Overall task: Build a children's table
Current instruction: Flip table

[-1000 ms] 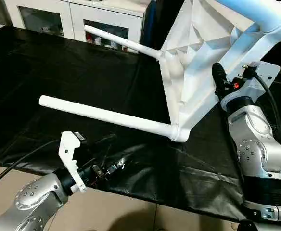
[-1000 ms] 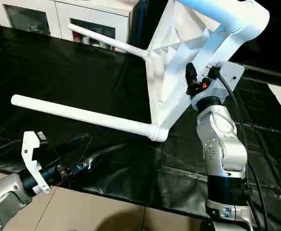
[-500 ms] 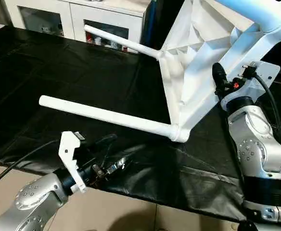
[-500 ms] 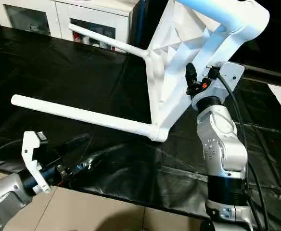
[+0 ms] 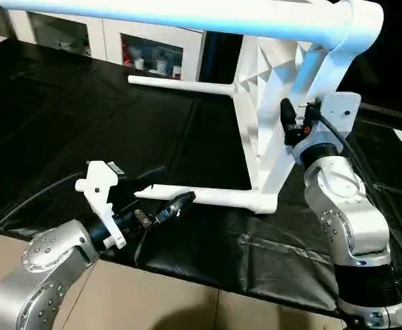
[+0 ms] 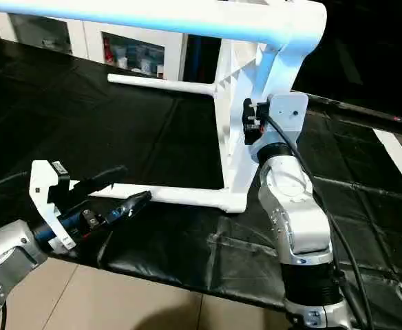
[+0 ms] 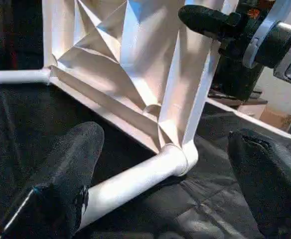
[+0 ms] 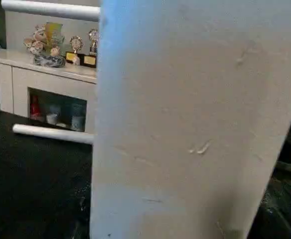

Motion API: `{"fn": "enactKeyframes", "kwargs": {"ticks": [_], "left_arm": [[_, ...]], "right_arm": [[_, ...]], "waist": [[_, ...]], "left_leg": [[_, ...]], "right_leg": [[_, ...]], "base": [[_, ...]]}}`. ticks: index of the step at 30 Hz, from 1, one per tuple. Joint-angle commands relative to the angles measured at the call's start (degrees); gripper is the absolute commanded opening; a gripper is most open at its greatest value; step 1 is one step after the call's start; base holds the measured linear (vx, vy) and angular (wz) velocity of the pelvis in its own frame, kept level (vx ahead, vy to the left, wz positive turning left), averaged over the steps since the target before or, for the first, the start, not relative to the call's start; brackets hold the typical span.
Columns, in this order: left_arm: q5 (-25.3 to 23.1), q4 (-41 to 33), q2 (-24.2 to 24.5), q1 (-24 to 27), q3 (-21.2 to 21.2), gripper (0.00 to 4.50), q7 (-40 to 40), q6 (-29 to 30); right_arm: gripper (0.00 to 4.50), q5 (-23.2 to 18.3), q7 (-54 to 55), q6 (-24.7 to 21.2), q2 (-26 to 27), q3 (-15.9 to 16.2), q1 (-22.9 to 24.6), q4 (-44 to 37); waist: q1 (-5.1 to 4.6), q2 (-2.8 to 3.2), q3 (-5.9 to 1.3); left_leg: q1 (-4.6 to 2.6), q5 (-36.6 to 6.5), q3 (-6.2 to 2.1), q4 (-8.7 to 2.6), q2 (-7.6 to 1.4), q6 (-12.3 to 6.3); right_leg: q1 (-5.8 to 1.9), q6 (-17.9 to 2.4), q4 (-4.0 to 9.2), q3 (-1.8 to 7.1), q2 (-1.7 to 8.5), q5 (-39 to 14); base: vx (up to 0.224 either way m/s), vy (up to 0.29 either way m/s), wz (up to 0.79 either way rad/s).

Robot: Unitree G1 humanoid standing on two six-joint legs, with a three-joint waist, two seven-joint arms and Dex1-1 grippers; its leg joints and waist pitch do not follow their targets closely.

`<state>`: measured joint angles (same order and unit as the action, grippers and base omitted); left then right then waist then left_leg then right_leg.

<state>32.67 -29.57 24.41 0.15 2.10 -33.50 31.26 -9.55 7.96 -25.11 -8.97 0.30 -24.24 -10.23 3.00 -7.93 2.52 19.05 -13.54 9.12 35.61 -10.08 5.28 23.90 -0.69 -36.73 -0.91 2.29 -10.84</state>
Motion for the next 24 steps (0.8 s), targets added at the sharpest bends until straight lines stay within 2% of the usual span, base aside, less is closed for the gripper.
{"fn": "enactKeyframes", "kwargs": {"ticks": [1, 4, 5, 6, 7, 8, 10, 12, 14, 16, 18, 20, 22, 24], "left_arm": [[-0.86, -0.04, 0.84, -1.25, -0.45, 4.5, -0.26, 0.19], [-0.9, -0.14, 1.49, -2.33, 0.18, 4.5, -0.37, -0.15], [-0.93, -0.19, 1.67, -2.71, 0.37, 4.5, -0.37, -0.24], [-0.99, -0.29, 1.76, -3.01, 0.47, 4.5, -0.27, -0.29], [-1.15, -0.41, 1.86, -3.23, 0.51, 4.5, -0.21, -0.44], [-1.22, -0.47, 1.94, -3.32, 0.55, 4.5, -0.19, -0.54], [-1.19, -0.73, 1.96, -3.55, 0.63, 4.5, 0.08, -0.53], [-1.04, -1.23, 2.11, -3.83, 0.81, 4.5, 0.53, -0.44], [-0.91, -1.42, 2.23, -3.87, 0.92, 4.5, 0.61, -0.36], [-0.65, -2.03, 2.96, -3.65, 1.1, 4.5, 0.39, 0.0], [-0.6, -2.18, 3.61, -3.71, 1.34, 4.5, 0.14, 0.09], [-0.83, -2.26, 4.18, -4.07, 1.6, 4.5, 0.0, 0.03], [-0.84, -2.39, 4.58, -4.98, 2.11, 4.5, 0.05, -0.09], [-1.19, -2.7, 5.15, -6.11, 2.5, 4.5, 0.06, -0.43]], "right_arm": [[1.87, 3.66, 1.67, -2.94, -1.17, 0.77, 1.91, 1.01], [1.87, 3.99, 2.38, -3.32, -0.03, 1.08, 2.04, 1.11], [1.87, 3.48, 2.47, -3.49, 1.0, 1.17, 2.02, 1.19], [1.87, 3.08, 2.54, -3.82, 1.84, 1.31, 1.95, 1.24], [1.87, 2.93, 2.86, -4.02, 2.56, 1.35, 1.87, 1.28], [1.87, 2.99, 3.09, -4.18, 2.99, 1.36, 1.82, 1.25], [1.87, 3.33, 4.12, -4.3, 3.9, 1.09, 1.66, 1.22], [1.87, 3.66, 5.79, -4.19, 5.21, 0.37, 1.45, 1.12], [1.87, 3.75, 6.33, -4.1, 5.66, 0.18, 1.42, 1.07], [1.87, 2.77, 5.63, -4.26, 6.75, 0.27, 1.48, 1.61], [1.87, 2.69, 4.64, -4.96, 7.38, 0.71, 1.55, 1.89], [1.87, 2.21, 3.67, -5.24, 7.65, 1.15, 1.75, 1.9], [2.43, 1.35, 1.8, -5.37, 7.72, 1.92, 2.26, 1.58], [2.6, 1.03, 0.91, -4.86, 7.79, 2.13, 2.68, 1.54]], "waist": [[-0.14, 1.42, -2.43], [-0.04, 1.56, -2.41], [-0.01, 1.28, -2.43], [-0.04, 1.52, -2.41], [-0.05, 1.38, -2.42], [-0.05, 1.51, -2.35], [-0.13, 1.2, -2.37], [-0.15, 1.41, -2.36], [-0.19, 1.37, -2.3], [-0.19, 1.33, -2.28], [-0.21, 1.6, -2.22], [-0.2, 1.61, -2.26], [-0.26, 1.6, -2.28], [-0.3, 1.65, -2.27]], "left_leg": [[0.56, -10.43, -0.38, -4.71, -1.47, 3.75], [0.58, -9.9, -0.41, -4.73, -1.43, 3.94], [0.58, -9.74, -0.37, -4.71, -1.42, 3.94], [0.62, -9.88, -0.46, -4.8, -1.44, 4.12], [0.64, -9.85, -0.51, -4.81, -1.47, 4.23], [0.61, -10.16, -0.52, -4.87, -1.49, 4.38], [0.64, -10.42, -0.51, -4.86, -1.46, 4.54], [0.57, -10.79, -0.57, -4.94, -1.46, 4.79], [0.51, -11.88, -0.62, -5.03, -1.48, 4.97], [0.33, -13.31, -0.63, -5.03, -1.46, 4.85], [0.36, -14.17, -0.74, -5.14, -1.49, 4.81], [0.38, -14.46, -0.78, -5.16, -1.47, 4.79], [0.43, -14.3, -0.84, -5.2, -1.54, 4.86], [0.42, -14.2, -0.86, -5.22, -1.53, 4.91]], "right_leg": [[-2.19, -0.05, 4.83, 2.23, 3.07, -18.31], [-2.26, -0.32, 4.6, 2.24, 3.08, -17.14], [-2.27, -0.33, 4.62, 2.25, 3.09, -17.04], [-2.23, -0.5, 4.52, 2.26, 3.13, -17.19], [-2.3, -0.49, 4.52, 2.24, 3.15, -17.13], [-2.23, -0.53, 4.51, 2.24, 3.15, -17.36], [-2.29, -0.25, 4.64, 2.26, 3.22, -18.25], [-2.17, -0.1, 4.63, 2.26, 3.23, -18.75], [-2.0, 0.08, 4.71, 2.22, 3.22, -19.59], [-1.81, 0.42, 4.89, 2.22, 3.21, -21.1], [-1.7, 0.51, 4.96, 2.2, 3.23, -21.92], [-1.76, 0.55, 4.96, 2.19, 3.26, -22.06], [-1.81, 0.36, 4.86, 2.19, 3.27, -21.3], [-1.83, 0.14, 4.79, 2.17, 3.26, -20.74]], "base": [[0.0, 0.0, 0.0], [0.0, 0.0, 0.0], [0.0, 0.0, 0.0], [0.0, 0.0, 0.0], [0.0, 0.0, 0.0], [0.0, 0.0, 0.0], [0.0, 0.0, 0.0], [0.0, 0.0, 0.0], [0.0, 0.0, 0.0], [0.0, 0.0, 0.0], [0.0, 0.0, 0.0], [0.0, 0.0, 0.0], [0.0, 0.0, 0.0], [0.0, 0.0, 0.0]]}}
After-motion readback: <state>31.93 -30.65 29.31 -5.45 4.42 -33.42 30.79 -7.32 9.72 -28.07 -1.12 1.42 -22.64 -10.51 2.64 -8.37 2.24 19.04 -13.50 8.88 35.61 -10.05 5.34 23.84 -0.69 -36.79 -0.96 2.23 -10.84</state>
